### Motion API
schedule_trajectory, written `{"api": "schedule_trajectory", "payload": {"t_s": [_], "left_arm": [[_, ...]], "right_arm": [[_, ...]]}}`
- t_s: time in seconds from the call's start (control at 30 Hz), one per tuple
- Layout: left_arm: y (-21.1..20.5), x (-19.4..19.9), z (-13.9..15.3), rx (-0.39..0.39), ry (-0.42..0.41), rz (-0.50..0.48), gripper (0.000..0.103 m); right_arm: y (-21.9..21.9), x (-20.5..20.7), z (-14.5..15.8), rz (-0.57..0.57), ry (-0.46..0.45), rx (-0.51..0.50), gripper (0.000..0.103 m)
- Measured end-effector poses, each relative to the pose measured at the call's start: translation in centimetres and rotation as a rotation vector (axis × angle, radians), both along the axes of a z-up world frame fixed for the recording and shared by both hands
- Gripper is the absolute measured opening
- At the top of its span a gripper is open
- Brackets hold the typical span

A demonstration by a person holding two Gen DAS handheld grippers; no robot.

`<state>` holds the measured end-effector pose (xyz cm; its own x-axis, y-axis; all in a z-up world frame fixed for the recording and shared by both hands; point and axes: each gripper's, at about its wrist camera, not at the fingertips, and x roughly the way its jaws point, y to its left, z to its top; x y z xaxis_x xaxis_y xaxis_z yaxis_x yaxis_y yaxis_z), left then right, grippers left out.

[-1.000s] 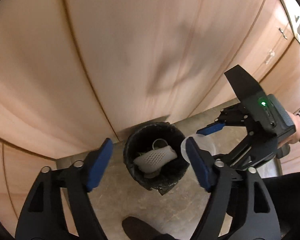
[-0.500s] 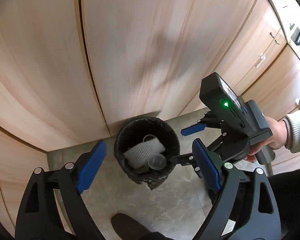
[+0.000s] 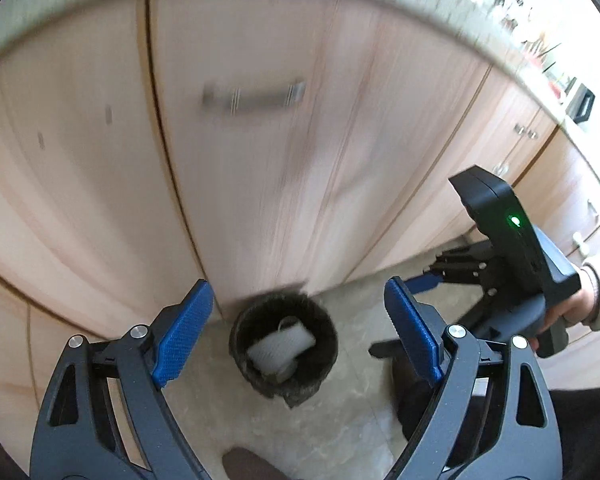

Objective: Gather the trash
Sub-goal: 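Raise both open tools back over the counter toward the plastic bag and wrapper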

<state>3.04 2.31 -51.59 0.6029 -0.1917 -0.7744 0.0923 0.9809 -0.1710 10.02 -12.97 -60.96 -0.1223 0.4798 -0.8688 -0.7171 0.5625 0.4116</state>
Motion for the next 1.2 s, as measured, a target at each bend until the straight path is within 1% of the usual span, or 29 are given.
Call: {"api": "schedule_trajectory", "payload": {"t_s": [0.03, 0.1, 0.2, 0.23, 0.3, 0.4, 0.5, 0.53, 0.57, 0.63, 0.7, 0.77, 0.83, 0.93, 1.0, 1.07, 1.13, 1.2], "left_arm": [[0.0, 0.2, 1.3, -0.006, -0.02, -0.003, 0.084], [0.1, 0.7, 3.6, -0.042, -0.04, -0.011, 0.084], [0.4, 1.2, 6.6, -0.071, -0.098, -0.007, 0.084], [0.3, 1.3, 7.6, -0.069, -0.117, -0.008, 0.084], [0.2, 1.3, 9.4, -0.09, -0.145, -0.03, 0.084], [0.0, 1.2, 12.1, -0.093, -0.158, -0.017, 0.084], [0.4, 1.1, 14.9, -0.13, -0.164, 0.02, 0.084], [0.7, 1.2, 15.9, -0.141, -0.163, 0.029, 0.084], [0.9, 1.3, 16.9, -0.134, -0.165, 0.04, 0.084], [1.6, 1.9, 18.8, -0.143, -0.165, 0.048, 0.084], [2.5, 2.5, 20.8, -0.133, -0.18, 0.038, 0.084], [2.4, 3.5, 22.4, -0.112, -0.196, -0.001, 0.084], [2.9, 4.7, 24.0, -0.072, -0.218, -0.033, 0.085], [3.6, 6.9, 25.9, -0.083, -0.219, -0.06, 0.085], [3.2, 8.9, 27.2, -0.057, -0.227, -0.095, 0.085], [2.9, 11.1, 28.2, -0.046, -0.234, -0.107, 0.085], [2.6, 14.0, 29.0, -0.036, -0.245, -0.105, 0.085], [2.1, 17.0, 29.5, -0.031, -0.256, -0.116, 0.085]], "right_arm": [[-0.1, 0.1, 1.6, 0.001, -0.013, 0.016, 0.072], [-0.3, 0.5, 4.8, -0.005, -0.034, 0.05, 0.072], [-0.7, 1.2, 8.6, -0.025, -0.044, 0.082, 0.072], [-0.7, 1.3, 9.9, -0.028, -0.056, 0.095, 0.072], [-0.6, 1.3, 12.2, -0.026, -0.068, 0.113, 0.072], [-0.6, 1.1, 15.5, -0.035, -0.074, 0.103, 0.072], [-0.9, 0.9, 19.4, -0.069, -0.074, 0.1, 0.072], [-0.8, 0.9, 20.5, -0.071, -0.086, 0.099, 0.072], [-0.8, 1.0, 21.6, -0.078, -0.108, 0.09, 0.072], [-0.8, 1.5, 23.3, -0.114, -0.127, 0.088, 0.072], [-1.0, 2.7, 25.4, -0.17, -0.149, 0.104, 0.072], [-1.1, 3.9, 27.6, -0.218, -0.169, 0.133, 0.072], [-1.6, 5.9, 29.4, -0.297, -0.191, 0.154, 0.072], [-2.3, 8.9, 32.3, -0.366, -0.254, 0.173, 0.072], [-2.6, 11.2, 33.8, -0.373, -0.292, 0.171, 0.072], [-3.1, 14.2, 35.2, -0.36, -0.317, 0.175, 0.072], [-3.0, 17.7, 36.3, -0.334, -0.337, 0.188, 0.072], [-3.1, 21.3, 37.1, -0.293, -0.336, 0.212, 0.072]]}}
